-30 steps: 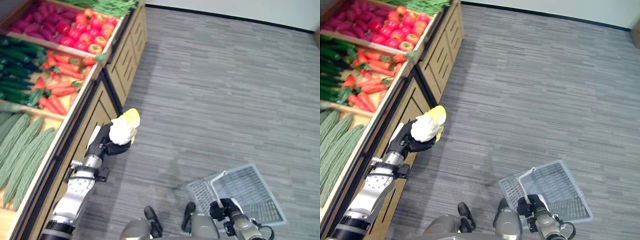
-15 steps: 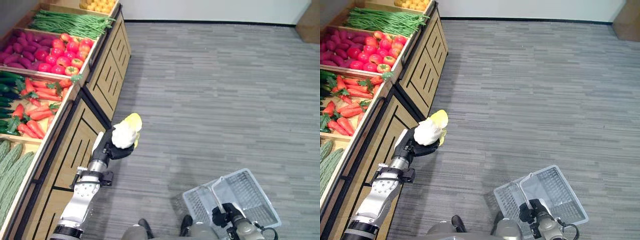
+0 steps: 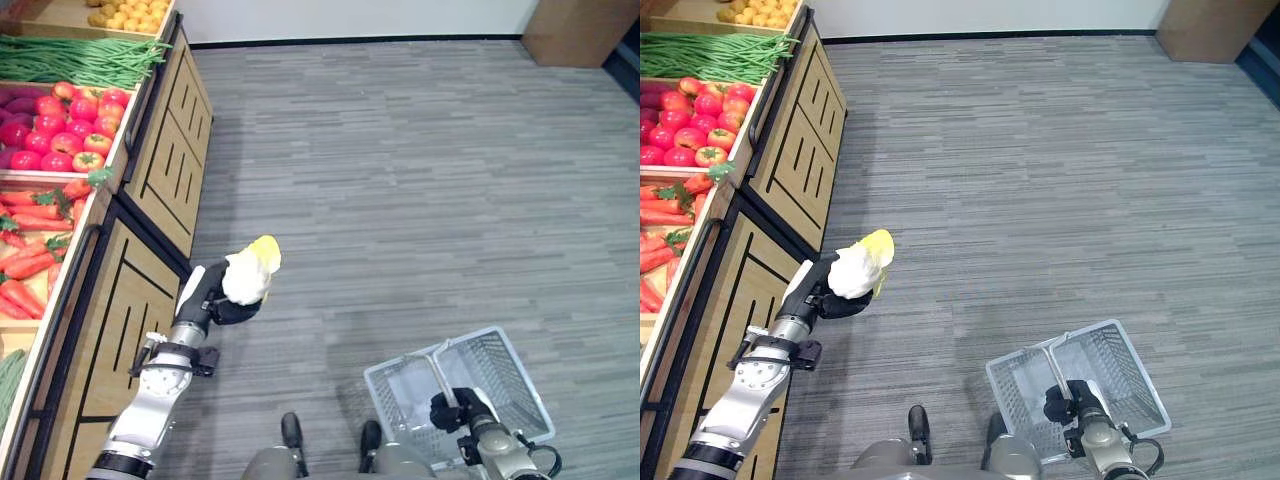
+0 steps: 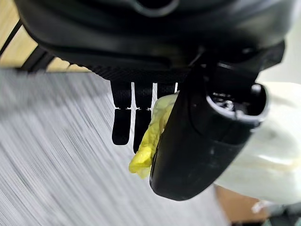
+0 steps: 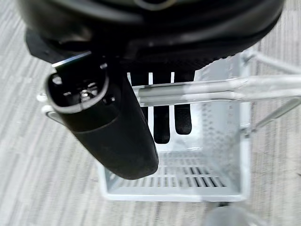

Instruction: Get the vegetables into the basket

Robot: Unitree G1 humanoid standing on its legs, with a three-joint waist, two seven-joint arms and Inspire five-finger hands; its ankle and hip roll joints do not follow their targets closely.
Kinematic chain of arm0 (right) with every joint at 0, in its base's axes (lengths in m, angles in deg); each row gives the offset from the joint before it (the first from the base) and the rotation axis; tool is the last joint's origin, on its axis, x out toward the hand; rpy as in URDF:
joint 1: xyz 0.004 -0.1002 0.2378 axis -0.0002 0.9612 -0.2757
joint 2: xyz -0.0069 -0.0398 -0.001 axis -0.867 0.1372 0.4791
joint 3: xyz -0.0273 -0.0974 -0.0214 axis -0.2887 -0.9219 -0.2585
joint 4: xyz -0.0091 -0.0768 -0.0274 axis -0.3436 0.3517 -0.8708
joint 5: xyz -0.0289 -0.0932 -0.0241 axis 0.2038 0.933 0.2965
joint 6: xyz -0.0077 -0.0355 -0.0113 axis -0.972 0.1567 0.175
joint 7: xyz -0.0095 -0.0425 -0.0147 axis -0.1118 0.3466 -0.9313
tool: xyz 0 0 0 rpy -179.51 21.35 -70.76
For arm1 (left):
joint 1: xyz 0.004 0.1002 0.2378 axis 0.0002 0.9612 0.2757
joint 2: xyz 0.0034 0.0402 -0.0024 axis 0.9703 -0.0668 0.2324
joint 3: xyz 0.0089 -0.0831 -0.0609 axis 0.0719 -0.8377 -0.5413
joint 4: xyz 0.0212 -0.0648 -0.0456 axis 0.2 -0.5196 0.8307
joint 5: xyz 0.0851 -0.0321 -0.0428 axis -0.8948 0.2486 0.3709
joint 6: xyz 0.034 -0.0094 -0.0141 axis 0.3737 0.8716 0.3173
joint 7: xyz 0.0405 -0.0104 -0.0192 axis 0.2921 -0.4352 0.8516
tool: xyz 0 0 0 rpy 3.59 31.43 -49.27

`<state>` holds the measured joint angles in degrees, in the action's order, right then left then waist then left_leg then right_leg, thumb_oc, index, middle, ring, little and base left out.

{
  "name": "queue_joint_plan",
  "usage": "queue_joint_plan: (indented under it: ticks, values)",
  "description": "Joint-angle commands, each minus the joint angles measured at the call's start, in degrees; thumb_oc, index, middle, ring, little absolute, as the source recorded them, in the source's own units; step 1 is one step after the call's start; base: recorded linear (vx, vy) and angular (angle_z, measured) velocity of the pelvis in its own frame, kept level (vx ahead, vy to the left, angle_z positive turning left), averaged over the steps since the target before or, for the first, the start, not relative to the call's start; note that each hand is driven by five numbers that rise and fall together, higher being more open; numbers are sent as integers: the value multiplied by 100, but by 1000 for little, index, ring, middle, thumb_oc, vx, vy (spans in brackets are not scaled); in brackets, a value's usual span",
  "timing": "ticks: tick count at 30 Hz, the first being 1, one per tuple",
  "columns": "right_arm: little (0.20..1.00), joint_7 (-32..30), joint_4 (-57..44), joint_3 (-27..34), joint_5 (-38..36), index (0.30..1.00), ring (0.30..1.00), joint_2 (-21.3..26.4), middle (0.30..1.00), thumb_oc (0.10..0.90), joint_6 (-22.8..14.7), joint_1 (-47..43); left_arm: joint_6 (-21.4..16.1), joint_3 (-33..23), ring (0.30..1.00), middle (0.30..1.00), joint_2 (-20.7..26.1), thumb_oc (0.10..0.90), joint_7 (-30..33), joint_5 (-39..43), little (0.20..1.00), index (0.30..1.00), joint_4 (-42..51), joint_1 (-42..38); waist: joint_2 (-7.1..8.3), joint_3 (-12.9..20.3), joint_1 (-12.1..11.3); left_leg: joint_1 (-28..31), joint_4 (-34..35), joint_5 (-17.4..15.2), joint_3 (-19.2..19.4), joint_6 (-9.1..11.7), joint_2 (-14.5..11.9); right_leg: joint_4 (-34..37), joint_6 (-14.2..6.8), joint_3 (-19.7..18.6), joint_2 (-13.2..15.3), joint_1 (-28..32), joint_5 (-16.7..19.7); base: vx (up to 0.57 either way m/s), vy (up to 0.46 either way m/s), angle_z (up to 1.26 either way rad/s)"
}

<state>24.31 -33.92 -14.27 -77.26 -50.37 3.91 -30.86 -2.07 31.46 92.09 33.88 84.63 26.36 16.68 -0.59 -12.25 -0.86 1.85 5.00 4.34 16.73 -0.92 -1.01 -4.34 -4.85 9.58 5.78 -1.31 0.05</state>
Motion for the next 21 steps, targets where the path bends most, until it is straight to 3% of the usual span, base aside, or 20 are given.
queue_joint_plan:
  ticks: [1, 6, 7, 13, 19, 21]
  values:
    - [300, 22, -518, -54, -211, 300, 300, 130, 300, 400, -259, -681, -354, 170, 300, 300, 348, 400, -247, -547, 300, 300, 318, -681, 107, 49, -56, 287, -381, -1008, 170, -168, 91, -160, -305, -124, 85, -37, -188, 4, 99, -26]
    - [300, 104, -894, -137, -390, 300, 300, 158, 300, 400, -246, -885, -341, 569, 300, 300, 520, 400, -326, -1066, 300, 300, 299, -1065, 100, 136, -39, 389, -453, -1075, 252, -188, 91, -92, -314, -223, 74, 26, -185, 10, 49, -24]
    - [300, 131, -1124, -183, -433, 300, 300, 186, 300, 400, -236, -997, -359, 925, 300, 300, 641, 400, -410, -1390, 300, 300, 297, -1400, 77, 193, -3, 478, -404, -1091, 265, -188, 104, -61, -331, -215, 78, 84, -210, 5, 13, -18]
    - [300, 137, -1724, -320, -441, 300, 300, 283, 300, 400, -247, -1142, -369, 1692, 300, 300, 709, 400, -597, -2081, 300, 300, 225, -2197, 25, 279, 75, 587, -403, -1122, 332, -183, 93, -57, -309, -287, 57, 125, -253, 5, -7, -7]
    - [300, 66, -2178, -433, -510, 300, 300, 166, 300, 400, -276, -1229, -444, 2554, 300, 300, 351, 400, -843, -2612, 300, 300, -157, -2800, -52, 395, 208, 757, -328, -1134, 391, -157, 86, -9, -305, -303, 36, 250, -301, 18, -32, -7]
    - [300, 3, -2400, -537, -505, 300, 300, 141, 300, 400, -308, -1370, -452, 2920, 300, 300, 43, 400, -876, -2773, 300, 300, -495, -3053, -84, 428, 263, 781, -326, -1130, 396, -144, 79, -8, -290, -310, 25, 269, -318, 9, -41, -3]
